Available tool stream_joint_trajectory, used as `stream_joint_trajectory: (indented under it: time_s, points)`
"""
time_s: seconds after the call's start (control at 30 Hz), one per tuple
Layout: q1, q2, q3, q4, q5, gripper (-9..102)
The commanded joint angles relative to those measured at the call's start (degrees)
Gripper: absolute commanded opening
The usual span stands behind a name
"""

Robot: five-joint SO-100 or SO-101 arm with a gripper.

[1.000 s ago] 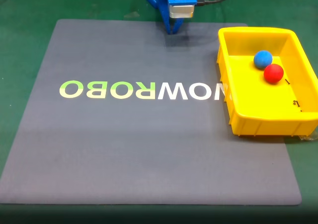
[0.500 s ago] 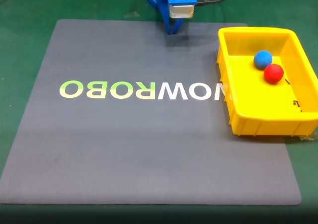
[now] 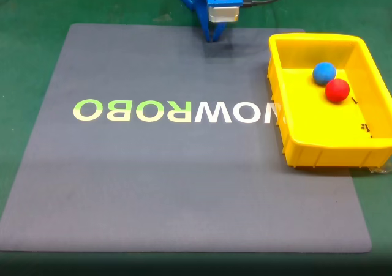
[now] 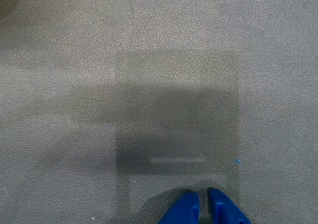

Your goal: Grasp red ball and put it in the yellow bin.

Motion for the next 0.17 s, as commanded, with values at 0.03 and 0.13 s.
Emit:
stream_joint_trajectory:
  time_s: [0.03, 0.13]
  points:
    - [-0.2, 0.9, 1.8, 0.4, 0.0, 0]
    - [-0.2, 0.9, 1.8, 0.4, 0.0, 0]
